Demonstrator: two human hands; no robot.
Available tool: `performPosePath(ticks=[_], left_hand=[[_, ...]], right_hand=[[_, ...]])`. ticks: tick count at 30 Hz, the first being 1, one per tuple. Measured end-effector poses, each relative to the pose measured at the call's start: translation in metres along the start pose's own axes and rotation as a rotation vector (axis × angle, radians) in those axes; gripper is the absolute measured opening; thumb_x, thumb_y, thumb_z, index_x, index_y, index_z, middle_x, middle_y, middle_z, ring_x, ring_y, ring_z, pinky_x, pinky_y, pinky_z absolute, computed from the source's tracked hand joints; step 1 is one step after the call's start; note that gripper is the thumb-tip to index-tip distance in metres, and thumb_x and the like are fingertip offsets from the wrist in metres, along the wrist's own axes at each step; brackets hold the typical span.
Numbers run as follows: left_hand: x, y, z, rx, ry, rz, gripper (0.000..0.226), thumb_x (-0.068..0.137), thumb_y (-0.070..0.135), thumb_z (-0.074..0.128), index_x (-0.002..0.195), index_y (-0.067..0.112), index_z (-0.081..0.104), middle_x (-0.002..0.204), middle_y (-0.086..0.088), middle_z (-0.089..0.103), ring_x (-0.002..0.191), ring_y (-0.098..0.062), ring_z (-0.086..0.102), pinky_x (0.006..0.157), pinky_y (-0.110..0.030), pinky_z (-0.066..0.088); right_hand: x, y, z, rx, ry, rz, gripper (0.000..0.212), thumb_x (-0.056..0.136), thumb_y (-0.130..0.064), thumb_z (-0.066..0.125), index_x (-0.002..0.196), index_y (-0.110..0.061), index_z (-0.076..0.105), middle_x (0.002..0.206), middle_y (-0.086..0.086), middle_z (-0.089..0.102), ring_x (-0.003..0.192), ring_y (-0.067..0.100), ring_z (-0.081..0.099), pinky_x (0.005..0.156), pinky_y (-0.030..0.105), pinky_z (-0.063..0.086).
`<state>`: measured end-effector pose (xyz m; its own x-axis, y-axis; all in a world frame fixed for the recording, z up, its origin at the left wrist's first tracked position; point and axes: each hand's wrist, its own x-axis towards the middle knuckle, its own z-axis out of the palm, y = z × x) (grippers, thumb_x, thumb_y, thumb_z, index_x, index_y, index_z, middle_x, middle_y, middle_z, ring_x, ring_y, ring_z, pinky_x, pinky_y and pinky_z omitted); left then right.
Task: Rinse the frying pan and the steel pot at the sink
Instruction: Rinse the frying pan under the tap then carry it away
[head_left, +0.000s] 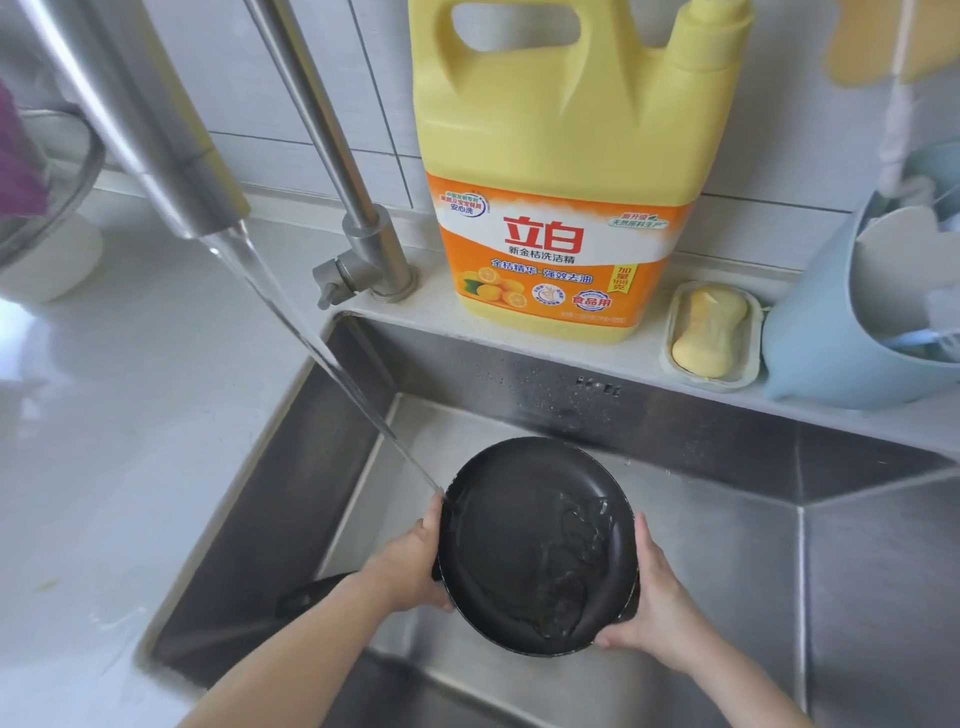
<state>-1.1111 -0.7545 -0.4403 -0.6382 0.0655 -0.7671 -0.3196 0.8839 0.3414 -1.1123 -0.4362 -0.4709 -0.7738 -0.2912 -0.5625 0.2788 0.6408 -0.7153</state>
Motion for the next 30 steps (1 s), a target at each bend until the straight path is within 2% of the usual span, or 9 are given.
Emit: performPosePath(ticks=[2,5,8,10,11,15,21,25,30], left_hand=[[-0.004,0.008,-0.017,0.102,-0.001,-0.01,0.14,0.071,0.032,0.084,0.146,0.023,-0.034,0.129,-0.004,0.056,0.119,-0.024,0.055,0.1,-0.031,0.042],[-0.016,0.017,-0.049,0.12,-0.062,0.017,0.141,0.069,0.033,0.086,0.149,0.026,-0.03,0.123,-0.001,0.063,0.116,-0.023,0.057,0.099,-0.03,0.043],[-0.032,0.02,-0.074,0.016,-0.121,0.094,0.135,0.059,0.035,0.091,0.151,0.038,-0.008,0.116,0.015,0.062,0.108,-0.012,0.057,0.097,-0.027,0.045],[-0.046,0.025,-0.086,0.003,-0.139,0.128,0.126,0.059,0.04,0.091,0.149,0.041,0.003,0.126,0.021,0.054,0.114,-0.006,0.051,0.1,-0.024,0.042],[-0.054,0.028,-0.091,0.005,-0.136,0.132,0.124,0.06,0.04,0.09,0.15,0.04,0.005,0.128,0.021,0.053,0.116,-0.006,0.05,0.1,-0.023,0.04],[-0.078,0.037,-0.105,0.022,-0.089,0.158,0.122,0.058,0.044,0.09,0.15,0.038,0.011,0.133,0.019,0.055,0.121,-0.008,0.052,0.105,-0.029,0.042],[-0.126,0.049,-0.135,0.038,-0.031,0.175,0.106,0.059,0.044,0.088,0.142,0.035,0.023,0.13,0.018,0.054,0.118,-0.011,0.053,0.103,-0.033,0.045],[-0.163,0.045,-0.147,0.094,0.1,0.146,0.12,0.051,0.056,0.082,0.145,0.047,0.007,0.122,0.02,0.058,0.109,-0.012,0.058,0.095,-0.035,0.049],[-0.202,0.036,-0.153,0.1,0.324,0.158,0.12,0.055,0.051,0.08,0.136,0.06,-0.008,0.097,0.019,0.065,0.088,-0.013,0.061,0.08,-0.027,0.05]], right_hand=[[-0.001,-0.001,-0.003,0.044,0.005,-0.001,0.16,0.033,-0.042,0.095,0.146,-0.05,-0.018,0.146,-0.012,0.026,0.128,0.012,0.044,0.098,0.039,0.051],[-0.01,-0.016,-0.011,0.127,-0.037,-0.001,0.151,0.04,-0.03,0.094,0.146,-0.054,-0.01,0.135,-0.006,0.046,0.11,0.01,0.059,0.091,0.032,0.055],[-0.028,-0.042,-0.023,0.19,-0.085,-0.017,0.127,0.053,-0.009,0.089,0.129,-0.069,0.007,0.108,-0.001,0.065,0.085,0.004,0.067,0.075,0.019,0.054],[-0.041,-0.054,-0.03,0.233,-0.106,0.002,0.12,0.057,-0.001,0.085,0.118,-0.072,0.01,0.089,0.0,0.071,0.075,0.01,0.069,0.07,0.02,0.055],[-0.045,-0.057,-0.032,0.247,-0.111,0.014,0.123,0.057,-0.002,0.085,0.125,-0.071,0.009,0.087,-0.001,0.073,0.078,0.014,0.071,0.074,0.024,0.057],[-0.059,-0.068,-0.041,0.298,-0.131,0.059,0.139,0.053,-0.008,0.089,0.15,-0.045,-0.002,0.095,-0.007,0.074,0.089,0.012,0.072,0.087,0.03,0.056],[-0.078,-0.101,-0.048,0.359,-0.105,-0.03,0.13,0.049,-0.004,0.087,0.147,-0.049,0.016,0.105,-0.017,0.069,0.086,0.023,0.072,0.087,0.043,0.057],[-0.089,-0.131,-0.044,0.362,-0.112,-0.112,0.129,0.053,0.003,0.086,0.146,-0.051,0.014,0.113,0.002,0.065,0.087,0.018,0.07,0.078,0.031,0.056],[-0.096,-0.165,-0.044,0.312,-0.048,-0.186,0.14,0.055,-0.001,0.088,0.147,-0.053,-0.003,0.12,0.0,0.064,0.099,0.011,0.068,0.082,0.024,0.055]])
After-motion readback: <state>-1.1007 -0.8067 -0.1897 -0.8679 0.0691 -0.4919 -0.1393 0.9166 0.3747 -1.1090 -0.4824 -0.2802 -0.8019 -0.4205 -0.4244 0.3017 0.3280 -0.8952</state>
